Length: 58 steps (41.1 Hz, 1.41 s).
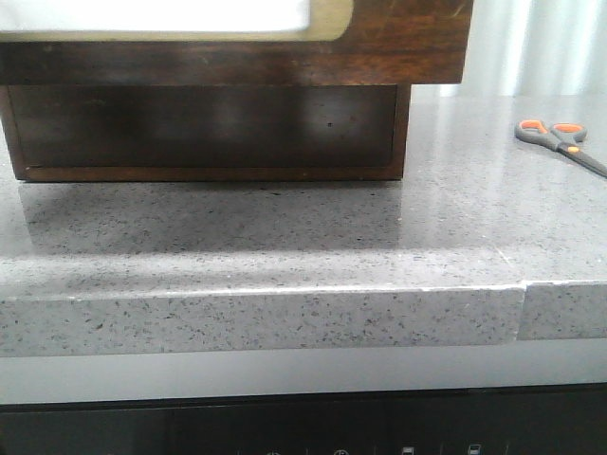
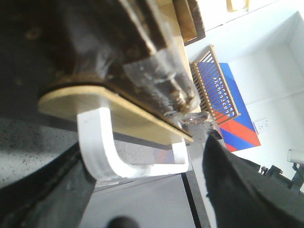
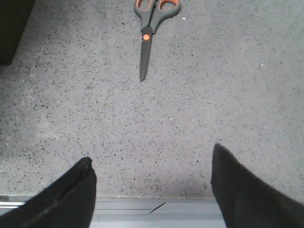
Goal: Put scissors in drawer with both arms
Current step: 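Pull the drawer open toward the robot with the left gripper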
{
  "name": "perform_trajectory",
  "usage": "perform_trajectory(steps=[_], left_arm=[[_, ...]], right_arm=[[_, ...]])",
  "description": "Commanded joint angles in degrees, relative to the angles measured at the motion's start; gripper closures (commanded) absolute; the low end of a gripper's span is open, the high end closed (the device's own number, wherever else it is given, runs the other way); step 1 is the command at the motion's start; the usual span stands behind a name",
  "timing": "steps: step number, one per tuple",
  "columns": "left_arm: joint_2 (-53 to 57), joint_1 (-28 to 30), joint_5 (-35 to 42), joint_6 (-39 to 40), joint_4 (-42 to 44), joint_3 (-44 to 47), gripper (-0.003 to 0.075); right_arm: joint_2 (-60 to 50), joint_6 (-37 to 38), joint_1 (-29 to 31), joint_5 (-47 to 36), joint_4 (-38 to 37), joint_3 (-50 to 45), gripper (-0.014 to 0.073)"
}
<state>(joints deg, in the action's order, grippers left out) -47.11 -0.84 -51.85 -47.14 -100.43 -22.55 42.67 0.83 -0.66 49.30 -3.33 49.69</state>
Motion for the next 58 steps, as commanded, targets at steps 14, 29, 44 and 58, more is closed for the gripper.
perform_trajectory(steps=[14, 29, 44, 58], left_arm=[[0.3, -0.4, -2.7, 1.5, 10.8, -1.9, 0.0211], [9.1, -0.4, -5.4, 7.6, 23.1, -6.6, 0.0211], [13.3, -0.4, -6.7, 32.0, 78.5, -32.3, 0.0219], [13.3, -15.1, -4.0, 33.9, 91.6, -36.8, 0.0219]], right_arm=[[0.3, -0.4, -0.1, -3.2, -0.2, 1.8, 0.0061], [0.3, -0.4, -0.1, -3.2, -0.2, 1.8, 0.0061], [0.3, -0.4, -0.1, -3.2, -0.2, 1.8, 0.0061], [0.3, -0.4, -0.1, -3.2, -0.2, 1.8, 0.0061]])
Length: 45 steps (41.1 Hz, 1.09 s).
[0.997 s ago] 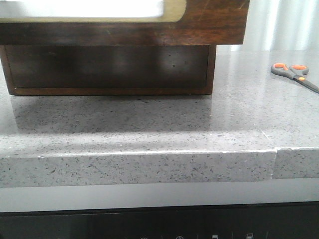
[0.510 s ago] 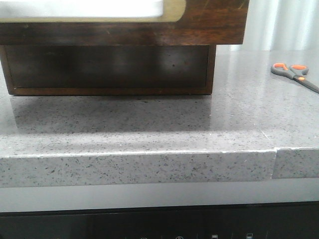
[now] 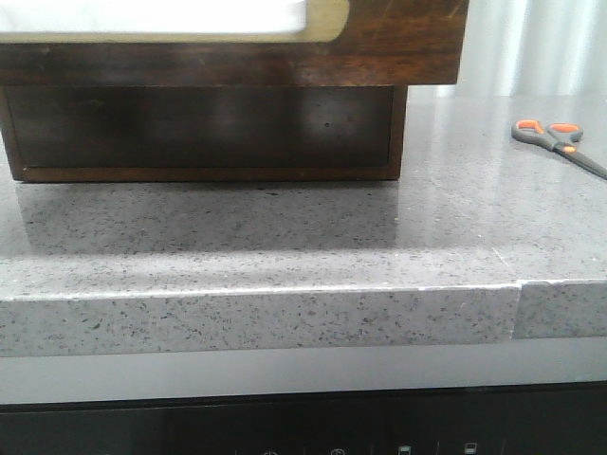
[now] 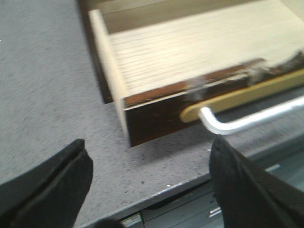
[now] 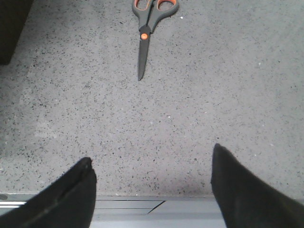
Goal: Put scissors in drawer with both arms
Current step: 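Pull the drawer open toward the robot with the left gripper, then lower the right gripper over the black-and-orange scissors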
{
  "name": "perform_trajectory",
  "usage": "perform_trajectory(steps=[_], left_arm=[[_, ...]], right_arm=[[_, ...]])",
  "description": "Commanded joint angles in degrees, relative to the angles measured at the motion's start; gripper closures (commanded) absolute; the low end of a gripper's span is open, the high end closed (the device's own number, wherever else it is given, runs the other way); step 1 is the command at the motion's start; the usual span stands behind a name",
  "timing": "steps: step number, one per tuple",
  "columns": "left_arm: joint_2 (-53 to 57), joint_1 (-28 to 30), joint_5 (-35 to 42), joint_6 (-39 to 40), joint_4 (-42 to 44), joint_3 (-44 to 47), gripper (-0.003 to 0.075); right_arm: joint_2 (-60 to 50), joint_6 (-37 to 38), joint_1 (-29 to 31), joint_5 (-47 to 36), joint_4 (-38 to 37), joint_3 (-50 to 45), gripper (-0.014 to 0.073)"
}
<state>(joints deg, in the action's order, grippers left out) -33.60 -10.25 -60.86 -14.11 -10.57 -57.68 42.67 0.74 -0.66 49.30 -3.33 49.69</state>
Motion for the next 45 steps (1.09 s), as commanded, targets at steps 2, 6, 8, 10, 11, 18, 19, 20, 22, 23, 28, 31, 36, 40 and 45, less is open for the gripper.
perform_trajectory(steps=[2, 6, 8, 10, 11, 18, 19, 20, 22, 23, 28, 31, 36, 40, 45], left_arm=[[-0.3, -9.4, 5.2, 0.8, 4.4, -1.6, 0.0219], [-0.3, -15.0, 5.2, 1.3, 7.4, -1.6, 0.0219], [-0.3, -16.8, 6.1, 3.5, 7.4, -1.6, 0.0219], [-0.3, -17.9, 7.2, 6.6, 7.5, -1.6, 0.0219], [-0.3, -18.1, 8.0, 7.6, 7.5, -1.6, 0.0219], [-0.3, -18.3, 11.3, 8.8, 7.5, -1.6, 0.0219], [-0.3, -18.3, 11.3, 8.8, 7.5, -1.6, 0.0219], [-0.3, -18.3, 11.2, 8.8, 7.5, -1.6, 0.0219], [-0.3, -18.3, 11.1, 8.8, 7.5, -1.6, 0.0219], [-0.3, -18.3, 11.0, 8.8, 7.5, -1.6, 0.0219], [-0.3, -18.3, 10.1, 8.8, 7.4, -1.6, 0.0220], [-0.3, -18.3, 9.8, 8.8, 7.3, -1.6, 0.0221], [-0.3, -18.3, 9.8, 8.8, 7.3, -1.6, 0.0231], [-0.3, -18.3, 9.8, 8.8, 7.3, -1.6, 0.0231], [-0.3, -18.3, 9.8, 8.8, 7.3, -1.6, 0.0231]], right_arm=[[0.3, -0.3, -0.1, -3.2, -0.2, 1.8, 0.0061], [0.3, -0.3, -0.1, -3.2, -0.2, 1.8, 0.0061], [0.3, -0.3, -0.1, -3.2, -0.2, 1.8, 0.0061], [0.3, -0.3, -0.1, -3.2, -0.2, 1.8, 0.0061], [0.3, -0.3, -0.1, -3.2, -0.2, 1.8, 0.0061], [0.3, -0.3, -0.1, -3.2, -0.2, 1.8, 0.0061], [0.3, -0.3, -0.1, -3.2, -0.2, 1.8, 0.0061], [0.3, -0.3, -0.1, -3.2, -0.2, 1.8, 0.0061], [0.3, -0.3, -0.1, -3.2, -0.2, 1.8, 0.0061], [0.3, -0.3, -0.1, -3.2, -0.2, 1.8, 0.0061], [0.3, -0.3, -0.1, -3.2, -0.2, 1.8, 0.0061], [0.3, -0.3, -0.1, -3.2, -0.2, 1.8, 0.0061], [0.3, -0.3, -0.1, -3.2, -0.2, 1.8, 0.0061], [0.3, -0.3, -0.1, -3.2, -0.2, 1.8, 0.0061], [0.3, -0.3, -0.1, -3.2, -0.2, 1.8, 0.0061]])
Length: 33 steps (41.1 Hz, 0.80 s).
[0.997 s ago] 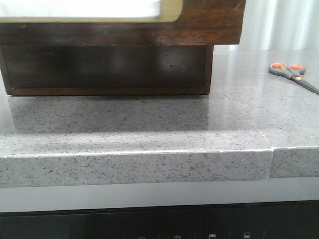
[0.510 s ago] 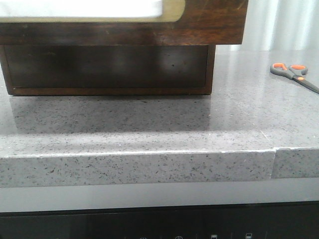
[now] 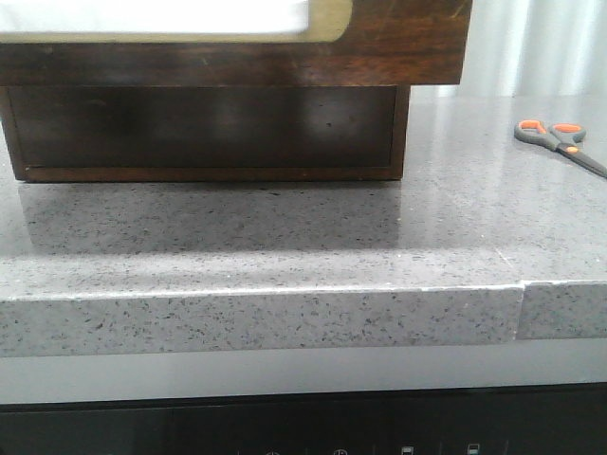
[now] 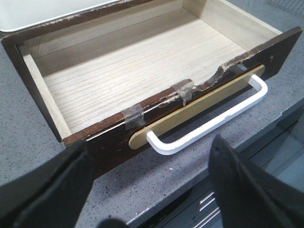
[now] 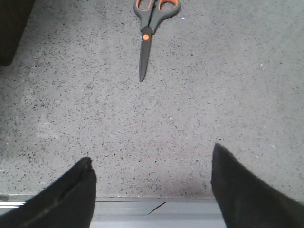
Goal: Put scissors in drawer with both arms
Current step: 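Lower the right gripper over the black-and-orange scissors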
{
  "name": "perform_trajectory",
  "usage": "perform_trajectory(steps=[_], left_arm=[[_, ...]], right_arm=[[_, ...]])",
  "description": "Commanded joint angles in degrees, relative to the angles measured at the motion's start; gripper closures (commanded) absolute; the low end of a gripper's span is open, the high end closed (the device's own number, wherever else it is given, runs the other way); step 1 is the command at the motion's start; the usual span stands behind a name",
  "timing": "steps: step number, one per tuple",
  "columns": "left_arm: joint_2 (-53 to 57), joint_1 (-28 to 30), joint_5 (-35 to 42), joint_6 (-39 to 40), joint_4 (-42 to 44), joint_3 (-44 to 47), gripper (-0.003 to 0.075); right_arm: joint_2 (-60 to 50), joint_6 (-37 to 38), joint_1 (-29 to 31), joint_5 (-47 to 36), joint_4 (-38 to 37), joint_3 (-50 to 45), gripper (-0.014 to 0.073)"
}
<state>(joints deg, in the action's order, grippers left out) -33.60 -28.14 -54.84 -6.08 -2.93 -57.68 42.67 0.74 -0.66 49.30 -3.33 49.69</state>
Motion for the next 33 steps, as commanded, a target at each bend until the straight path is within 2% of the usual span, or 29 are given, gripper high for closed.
perform_trajectory(steps=[1, 12, 18, 33], left_arm=[[-0.3, -0.5, 3.8, 0.7, -0.4, -1.6, 0.0231], [-0.3, -0.5, 3.8, 0.7, -0.4, -1.6, 0.0231], [-0.3, -0.5, 3.8, 0.7, -0.4, -1.6, 0.0231], [-0.3, -0.5, 3.9, 0.7, -0.4, -1.6, 0.0231]], right_arm=[[0.3, -0.2, -0.1, -3.2, -0.2, 1.8, 0.0061], [0.3, -0.2, -0.1, -4.3, -0.3, 1.8, 0.0061], [2.7, -0.2, -0.1, -8.8, -0.1, 1.9, 0.0061], [21.7, -0.2, 0.3, -6.5, 0.6, 12.1, 0.0061]])
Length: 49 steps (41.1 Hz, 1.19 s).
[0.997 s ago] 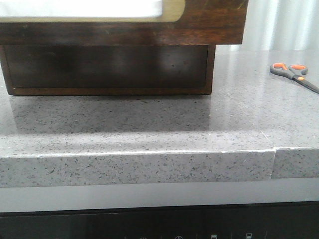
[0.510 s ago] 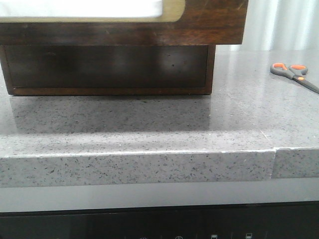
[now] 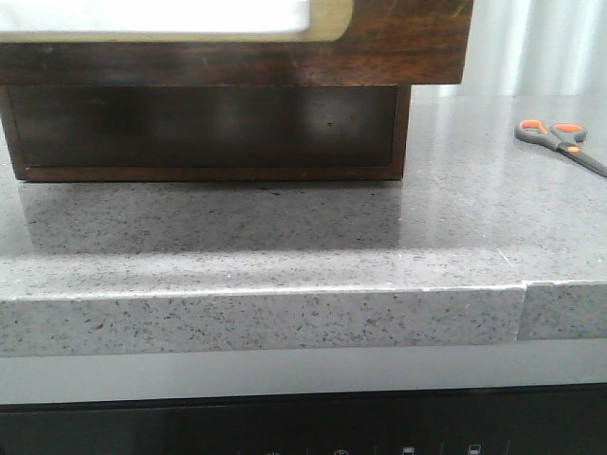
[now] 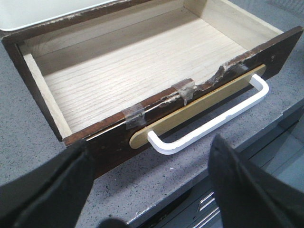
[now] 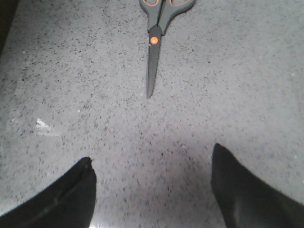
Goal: Put scissors in drawer with both arms
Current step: 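Lower the right gripper over the black-and-orange scissors, then grasp the scissors at the pivot and lift with the right gripper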
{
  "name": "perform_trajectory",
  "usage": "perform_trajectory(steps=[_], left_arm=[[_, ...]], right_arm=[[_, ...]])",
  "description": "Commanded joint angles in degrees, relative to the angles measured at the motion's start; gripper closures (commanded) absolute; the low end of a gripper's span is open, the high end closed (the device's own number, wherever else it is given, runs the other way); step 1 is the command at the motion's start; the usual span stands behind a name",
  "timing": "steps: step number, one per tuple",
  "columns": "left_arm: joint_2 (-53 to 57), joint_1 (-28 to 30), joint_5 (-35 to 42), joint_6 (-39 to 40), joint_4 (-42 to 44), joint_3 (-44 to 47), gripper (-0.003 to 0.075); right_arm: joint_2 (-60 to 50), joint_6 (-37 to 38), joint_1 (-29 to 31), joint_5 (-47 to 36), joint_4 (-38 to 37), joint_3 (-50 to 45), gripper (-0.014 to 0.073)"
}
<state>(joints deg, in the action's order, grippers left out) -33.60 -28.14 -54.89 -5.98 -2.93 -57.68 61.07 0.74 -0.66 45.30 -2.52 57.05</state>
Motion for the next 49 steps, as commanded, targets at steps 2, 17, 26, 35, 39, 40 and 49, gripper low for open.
perform_trajectory(steps=[2, 17, 26, 35, 39, 40, 49], left_arm=[[-0.3, -0.5, 3.9, 0.6, -0.4, -1.6, 0.0231], [-0.3, -0.5, 3.9, 0.6, -0.4, -1.6, 0.0231], [-0.3, -0.5, 3.9, 0.6, -0.4, -1.6, 0.0231], [-0.4, -0.5, 3.9, 0.6, -0.4, -1.6, 0.0231], [-0.4, -0.5, 3.9, 0.6, -0.4, -1.6, 0.0231], [-0.4, -0.5, 3.9, 0.6, -0.4, -1.6, 0.0231], [-0.4, -0.5, 3.9, 0.6, -0.4, -1.6, 0.0231]], right_arm=[[6.3, -0.2, 1.3, -2.3, 0.3, 6.7, 0.0061], [26.6, -2.7, 4.2, 3.1, 5.1, 22.6, 0.0061], [36.7, -2.7, 4.2, 5.6, 5.1, 31.7, 0.0062], [45.9, -2.7, 4.2, 8.9, 5.3, 40.7, 0.0062], [49.2, -2.7, 4.2, 10.6, 5.9, 44.1, 0.0062], [50.0, -2.7, 4.2, 11.0, 6.0, 45.0, 0.0062], [54.0, -2.7, 4.2, 15.1, 6.5, 50.0, 0.0102]])
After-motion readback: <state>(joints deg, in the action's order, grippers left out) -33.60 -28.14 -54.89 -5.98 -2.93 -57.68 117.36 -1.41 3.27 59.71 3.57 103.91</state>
